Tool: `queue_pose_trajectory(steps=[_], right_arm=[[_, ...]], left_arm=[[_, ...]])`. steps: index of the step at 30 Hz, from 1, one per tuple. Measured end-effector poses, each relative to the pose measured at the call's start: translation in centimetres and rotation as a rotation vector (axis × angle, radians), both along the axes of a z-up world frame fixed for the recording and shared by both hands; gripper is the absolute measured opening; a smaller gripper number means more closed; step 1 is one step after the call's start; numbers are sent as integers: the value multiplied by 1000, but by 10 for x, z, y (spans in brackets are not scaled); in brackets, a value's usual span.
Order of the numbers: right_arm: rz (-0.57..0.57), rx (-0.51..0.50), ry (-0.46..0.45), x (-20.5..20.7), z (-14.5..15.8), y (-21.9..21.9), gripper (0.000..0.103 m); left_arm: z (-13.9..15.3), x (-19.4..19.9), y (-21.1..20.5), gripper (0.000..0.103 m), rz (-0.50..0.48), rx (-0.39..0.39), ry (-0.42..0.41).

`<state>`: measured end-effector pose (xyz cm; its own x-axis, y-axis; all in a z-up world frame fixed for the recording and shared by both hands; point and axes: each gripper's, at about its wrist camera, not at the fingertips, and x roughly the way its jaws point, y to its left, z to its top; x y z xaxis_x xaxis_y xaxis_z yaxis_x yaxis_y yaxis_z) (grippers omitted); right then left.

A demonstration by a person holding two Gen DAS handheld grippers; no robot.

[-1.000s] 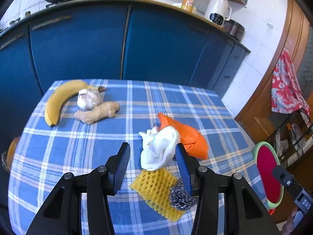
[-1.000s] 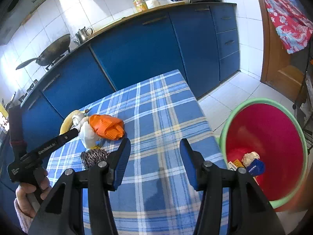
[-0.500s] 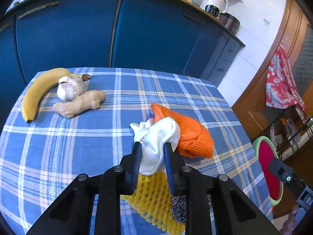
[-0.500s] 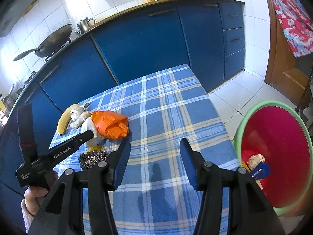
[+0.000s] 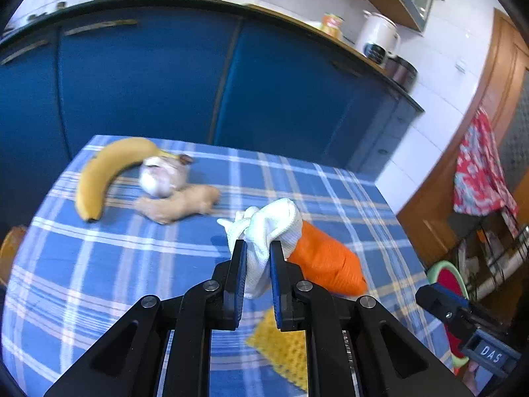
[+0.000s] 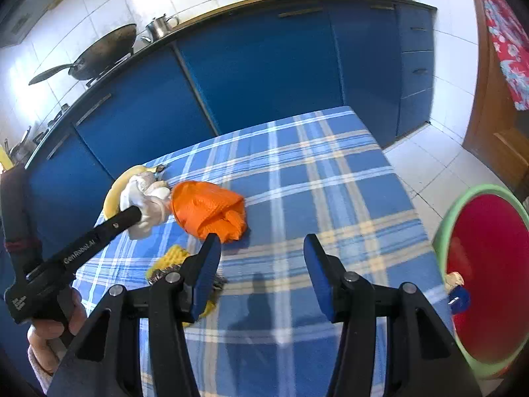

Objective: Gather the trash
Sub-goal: 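Grasp the white cloth with the left tool while the right tool grasps the orange glove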

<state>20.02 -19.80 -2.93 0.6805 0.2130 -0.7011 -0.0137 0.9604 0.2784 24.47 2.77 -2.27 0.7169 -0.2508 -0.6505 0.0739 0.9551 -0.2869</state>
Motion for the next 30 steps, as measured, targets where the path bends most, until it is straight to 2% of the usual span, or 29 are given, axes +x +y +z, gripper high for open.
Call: queue_pose_trajectory(steps=[9, 22, 24, 26, 27, 30], right_arm=[[66, 9, 43, 31, -16, 28, 59], [149, 22, 146, 67, -45, 59, 58], [161, 23, 157, 68, -48, 62, 45], [177, 30, 165, 69, -51, 64, 38], [179, 26, 156, 68, -51, 65, 29], [185, 43, 123, 66, -47, 63, 16]], left_arm=[[0, 0, 27, 14, 90, -22, 7], [-2, -1, 30, 14, 95, -29, 12], [-2, -2, 30, 14, 93, -30, 12], [-2, -2, 29, 14, 90, -31, 12], [-2, -2, 29, 14, 88, -31, 11], [-1, -3, 27, 14, 82, -31, 8]])
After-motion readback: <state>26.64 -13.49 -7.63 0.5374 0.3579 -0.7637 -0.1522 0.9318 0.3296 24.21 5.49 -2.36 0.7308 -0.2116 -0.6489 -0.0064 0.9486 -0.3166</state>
